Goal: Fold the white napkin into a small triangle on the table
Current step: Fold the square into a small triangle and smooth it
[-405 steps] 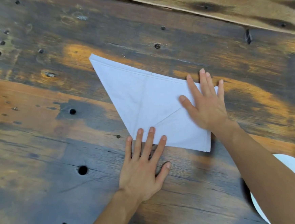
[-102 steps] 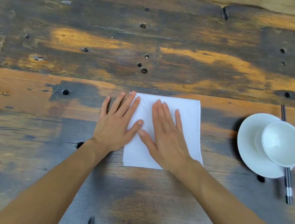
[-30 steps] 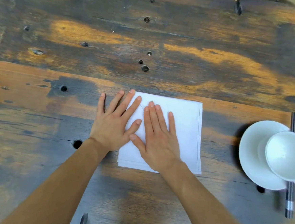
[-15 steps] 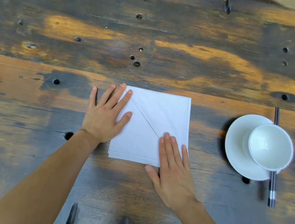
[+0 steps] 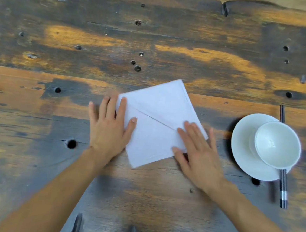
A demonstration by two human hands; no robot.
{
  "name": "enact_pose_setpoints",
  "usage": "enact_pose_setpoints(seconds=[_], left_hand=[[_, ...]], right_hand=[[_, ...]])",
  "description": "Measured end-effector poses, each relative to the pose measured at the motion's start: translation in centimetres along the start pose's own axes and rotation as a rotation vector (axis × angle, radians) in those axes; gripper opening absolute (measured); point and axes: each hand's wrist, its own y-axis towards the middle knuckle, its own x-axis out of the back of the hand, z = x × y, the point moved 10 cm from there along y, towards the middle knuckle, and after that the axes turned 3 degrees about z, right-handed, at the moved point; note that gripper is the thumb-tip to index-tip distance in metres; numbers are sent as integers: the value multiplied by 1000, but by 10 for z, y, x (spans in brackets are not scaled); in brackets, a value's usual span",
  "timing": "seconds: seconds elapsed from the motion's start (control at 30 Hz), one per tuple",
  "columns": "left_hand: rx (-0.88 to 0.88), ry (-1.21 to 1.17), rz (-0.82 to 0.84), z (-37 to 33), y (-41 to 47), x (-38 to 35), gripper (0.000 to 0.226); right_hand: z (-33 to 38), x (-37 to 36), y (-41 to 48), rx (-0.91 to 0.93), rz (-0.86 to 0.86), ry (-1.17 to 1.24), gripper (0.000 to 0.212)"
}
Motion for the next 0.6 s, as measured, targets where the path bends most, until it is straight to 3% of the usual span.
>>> enact_pose_setpoints(seconds=[0.13, 0.23, 0.33, 0.43, 0.6], left_hand=[[24, -70, -80, -24, -17, 12, 63], [-232, -111, -124, -62, -4, 20, 62], [-439, -57, -39, -89, 17, 8, 59], [-452, -37, 73, -84, 31, -12, 60], [-442, -18, 80, -81, 31, -23, 62]], right_hand=[[-16, 20, 38, -133, -91, 86, 52], [7, 22, 63, -67, -94, 115, 59], [28, 5, 84, -53, -6, 78, 61], [20, -14, 89, -153, 44, 46, 61], [-4, -25, 61, -257, 50, -17, 71]])
